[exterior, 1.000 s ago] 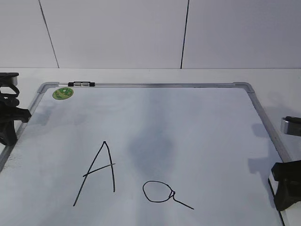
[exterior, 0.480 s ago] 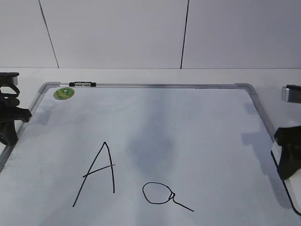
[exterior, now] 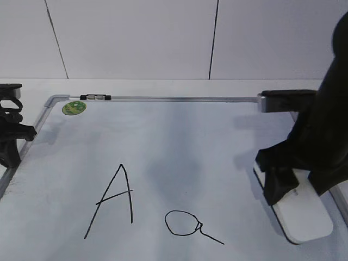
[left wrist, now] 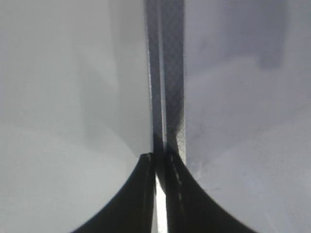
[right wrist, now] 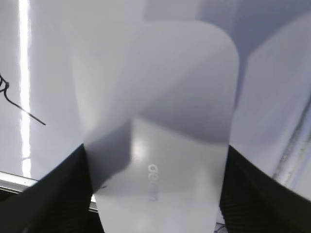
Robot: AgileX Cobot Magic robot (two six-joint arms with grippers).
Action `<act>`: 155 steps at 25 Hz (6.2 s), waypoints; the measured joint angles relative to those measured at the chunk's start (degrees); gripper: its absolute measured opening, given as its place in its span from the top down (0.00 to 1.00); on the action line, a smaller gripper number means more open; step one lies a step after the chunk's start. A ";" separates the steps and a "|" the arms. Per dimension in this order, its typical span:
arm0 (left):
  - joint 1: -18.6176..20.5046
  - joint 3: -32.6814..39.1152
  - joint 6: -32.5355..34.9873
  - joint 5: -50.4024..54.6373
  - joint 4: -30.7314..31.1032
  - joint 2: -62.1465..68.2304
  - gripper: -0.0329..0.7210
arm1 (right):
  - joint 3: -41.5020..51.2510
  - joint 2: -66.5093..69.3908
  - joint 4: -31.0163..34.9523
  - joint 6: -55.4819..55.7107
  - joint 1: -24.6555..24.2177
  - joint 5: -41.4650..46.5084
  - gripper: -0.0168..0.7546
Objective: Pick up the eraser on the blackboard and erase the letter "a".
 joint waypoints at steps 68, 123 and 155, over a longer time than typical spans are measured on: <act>0.00 0.00 0.00 -0.13 0.08 0.00 0.93 | -18.93 24.34 -2.40 13.24 14.42 1.65 0.28; 0.00 0.00 0.00 -0.62 0.05 0.00 0.93 | -28.75 30.52 -0.93 14.25 6.56 5.26 0.28; 0.00 0.00 0.00 -0.04 -0.03 0.00 0.93 | -26.58 23.11 -3.34 -0.29 -13.81 4.38 0.28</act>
